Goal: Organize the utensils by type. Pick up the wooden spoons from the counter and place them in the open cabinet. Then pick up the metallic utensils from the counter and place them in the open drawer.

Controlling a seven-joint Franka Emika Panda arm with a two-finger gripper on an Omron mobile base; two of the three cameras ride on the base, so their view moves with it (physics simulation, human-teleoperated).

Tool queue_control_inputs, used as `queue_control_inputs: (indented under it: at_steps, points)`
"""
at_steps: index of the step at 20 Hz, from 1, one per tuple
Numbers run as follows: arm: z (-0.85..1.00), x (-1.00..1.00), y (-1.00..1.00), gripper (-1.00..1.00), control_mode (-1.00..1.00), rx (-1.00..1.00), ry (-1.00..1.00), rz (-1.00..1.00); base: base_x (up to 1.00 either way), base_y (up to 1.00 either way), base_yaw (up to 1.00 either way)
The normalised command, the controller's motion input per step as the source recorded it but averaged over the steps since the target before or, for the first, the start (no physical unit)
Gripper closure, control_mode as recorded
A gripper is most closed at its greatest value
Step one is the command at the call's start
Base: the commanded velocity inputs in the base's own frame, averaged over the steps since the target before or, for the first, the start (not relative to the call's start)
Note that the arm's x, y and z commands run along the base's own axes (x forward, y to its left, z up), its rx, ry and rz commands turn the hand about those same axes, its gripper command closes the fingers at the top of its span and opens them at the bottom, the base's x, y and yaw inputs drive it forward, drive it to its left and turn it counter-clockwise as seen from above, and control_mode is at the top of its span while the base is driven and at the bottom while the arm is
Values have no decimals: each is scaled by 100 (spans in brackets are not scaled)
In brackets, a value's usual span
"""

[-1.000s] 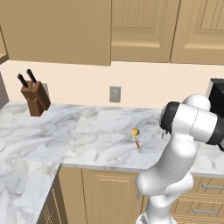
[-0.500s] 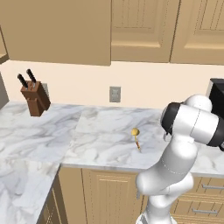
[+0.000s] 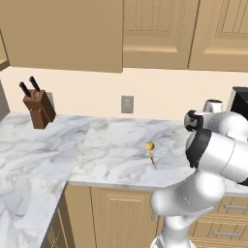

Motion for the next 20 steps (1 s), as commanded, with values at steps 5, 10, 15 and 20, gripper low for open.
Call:
queue_control_inputs:
  at_steps: [5,10,15,20]
  points:
    - [72,-32,2,100,-100,0,0,2,0,0,0]
    - [60,-31,0,100,-100,0,-1,0,0,0,0]
    - [39,-45,24,100,-100,-3,-16,0,0,0,0]
    - [37,-31,21,100,-100,0,-18,0,0,0,0]
